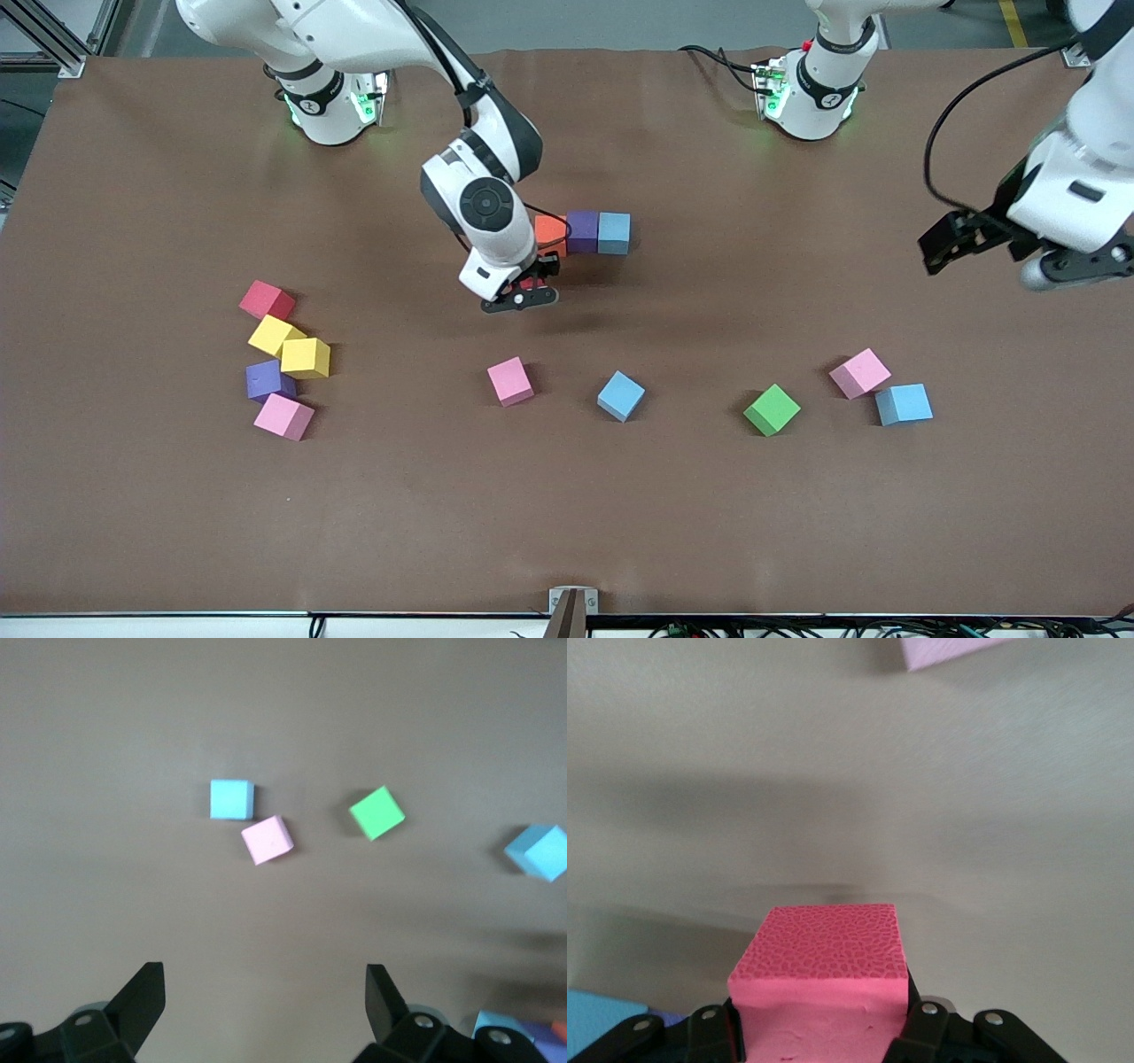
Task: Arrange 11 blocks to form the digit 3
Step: 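Place the red cube below the orange with the right gripper while the left gripper withdraws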
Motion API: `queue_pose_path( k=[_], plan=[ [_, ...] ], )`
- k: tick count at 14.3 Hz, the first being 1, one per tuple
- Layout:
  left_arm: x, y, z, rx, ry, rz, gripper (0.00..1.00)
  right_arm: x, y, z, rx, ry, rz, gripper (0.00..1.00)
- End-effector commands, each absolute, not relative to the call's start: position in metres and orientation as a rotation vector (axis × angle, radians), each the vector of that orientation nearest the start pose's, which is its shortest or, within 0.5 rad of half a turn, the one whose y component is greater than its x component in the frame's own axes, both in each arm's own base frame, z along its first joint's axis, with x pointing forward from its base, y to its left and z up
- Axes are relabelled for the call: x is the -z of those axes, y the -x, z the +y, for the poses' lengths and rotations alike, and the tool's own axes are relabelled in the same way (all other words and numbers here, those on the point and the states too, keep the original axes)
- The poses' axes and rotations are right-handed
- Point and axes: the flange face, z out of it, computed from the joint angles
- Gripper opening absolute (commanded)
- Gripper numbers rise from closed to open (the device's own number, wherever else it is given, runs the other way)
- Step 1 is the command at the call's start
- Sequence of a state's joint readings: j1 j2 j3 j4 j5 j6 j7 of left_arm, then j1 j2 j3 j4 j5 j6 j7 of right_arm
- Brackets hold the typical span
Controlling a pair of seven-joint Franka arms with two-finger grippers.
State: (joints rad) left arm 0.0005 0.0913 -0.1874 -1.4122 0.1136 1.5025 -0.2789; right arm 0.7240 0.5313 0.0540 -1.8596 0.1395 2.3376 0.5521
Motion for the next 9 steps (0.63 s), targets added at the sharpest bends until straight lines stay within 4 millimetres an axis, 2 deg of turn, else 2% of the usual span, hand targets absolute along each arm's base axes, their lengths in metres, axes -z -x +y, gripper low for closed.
queue_pose_path(
  k=[1, 3, 7, 9],
  plan=[
    [-0.651, -0.549, -0.073, -0.043, 3.053, -0.075, 1.0, -0.209, -0.446, 0.463, -0.185, 3.038, -0.063, 0.16],
    [-0.662, -0.542, -0.059, -0.036, 3.068, -0.075, 1.0, -0.204, -0.44, 0.466, -0.193, 3.042, -0.073, 0.17],
    [-0.657, -0.531, -0.06, -0.056, 3.077, -0.048, 1.0, -0.191, -0.422, 0.47, -0.233, 3.062, -0.099, 0.19],
    [-0.659, -0.529, -0.059, -0.058, 3.078, -0.05, 1.0, -0.189, -0.417, 0.472, -0.251, 3.074, -0.037, 0.19]
  ],
)
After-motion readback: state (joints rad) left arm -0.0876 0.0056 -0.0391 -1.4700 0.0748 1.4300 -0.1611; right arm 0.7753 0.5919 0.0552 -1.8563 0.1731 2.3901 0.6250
